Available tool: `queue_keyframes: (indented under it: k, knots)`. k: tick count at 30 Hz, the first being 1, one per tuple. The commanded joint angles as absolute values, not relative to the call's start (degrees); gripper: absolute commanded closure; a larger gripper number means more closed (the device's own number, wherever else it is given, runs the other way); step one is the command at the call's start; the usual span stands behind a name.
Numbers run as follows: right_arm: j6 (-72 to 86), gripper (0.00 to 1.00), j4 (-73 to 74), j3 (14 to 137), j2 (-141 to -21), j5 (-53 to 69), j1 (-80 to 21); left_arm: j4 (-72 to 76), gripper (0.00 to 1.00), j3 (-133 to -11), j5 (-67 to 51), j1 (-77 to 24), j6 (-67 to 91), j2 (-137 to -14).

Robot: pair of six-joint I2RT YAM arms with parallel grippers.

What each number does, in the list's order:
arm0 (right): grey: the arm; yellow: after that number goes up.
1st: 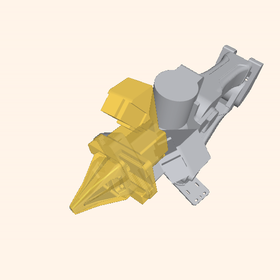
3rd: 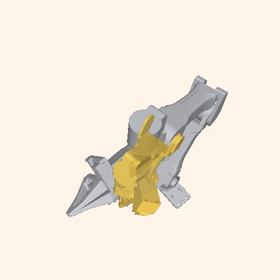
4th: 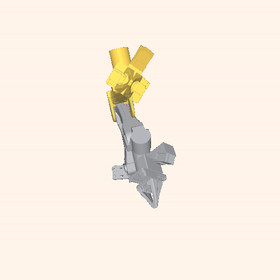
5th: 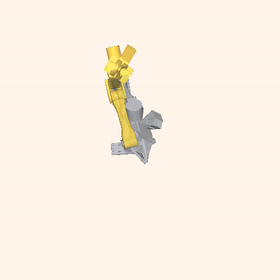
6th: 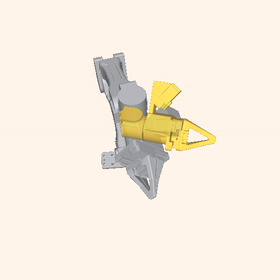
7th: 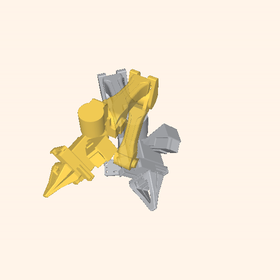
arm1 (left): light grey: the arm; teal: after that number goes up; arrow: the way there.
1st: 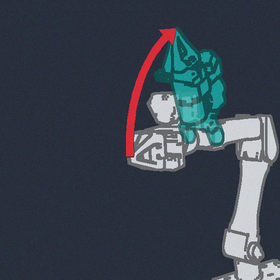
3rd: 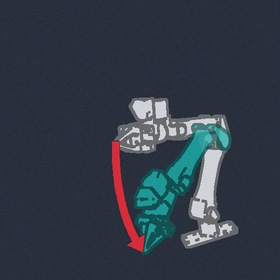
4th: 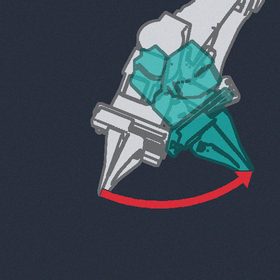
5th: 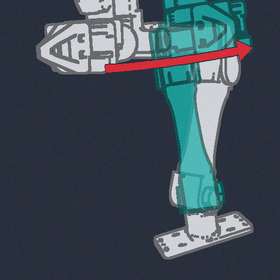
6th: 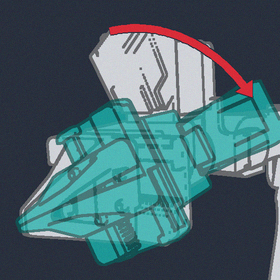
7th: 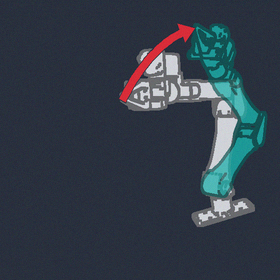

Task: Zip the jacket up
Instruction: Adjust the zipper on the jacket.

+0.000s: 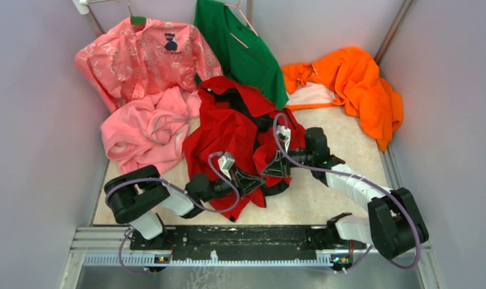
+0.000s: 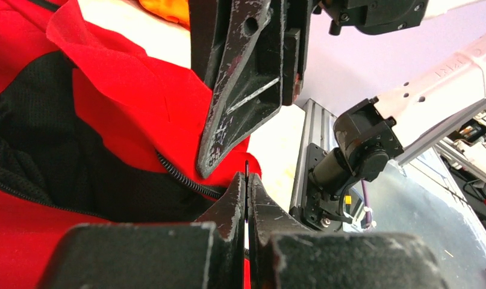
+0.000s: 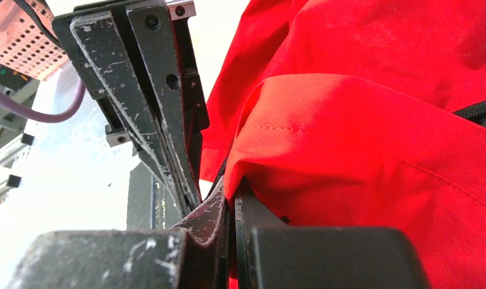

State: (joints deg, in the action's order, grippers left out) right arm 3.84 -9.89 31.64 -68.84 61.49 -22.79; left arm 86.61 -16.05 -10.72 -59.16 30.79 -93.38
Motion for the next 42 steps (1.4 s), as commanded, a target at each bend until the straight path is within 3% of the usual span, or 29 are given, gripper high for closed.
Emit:
queue_keyframes:
  k: [1, 12, 28, 31, 37, 42]
  knots:
    - [6.7, 1.0, -18.79, 31.31, -69.46, 65.78, -21.59, 86.71, 1.0, -18.02, -14.08, -60.12, 27.04, -92.23]
    - [9.22, 1.0, -24.31, 29.92, -70.9, 68.09, -20.44, 58.32, 1.0, -26.38, -5.77, -64.08, 19.25, -86.89]
    - [9.15, 1.0, -22.99, 30.3, -71.63, 66.43, -20.14, 54.07, 1.0, -28.0, -5.96, -65.21, 16.99, -87.97]
    - [2.12, 1.0, -12.2, 33.31, -71.62, 63.57, -20.13, 54.7, 1.0, -28.55, -7.13, -65.21, 16.64, -89.92]
    - [-17.66, 0.69, 12.57, 40.9, -69.34, 56.08, -19.21, 58.96, 1.0, -29.6, -10.49, -65.17, 15.24, -94.06]
    - [-29.46, 0.4, 24.81, 42.98, -66.32, 49.5, -15.91, 62.32, 1.0, -31.67, -13.83, -65.06, 13.75, -97.7]
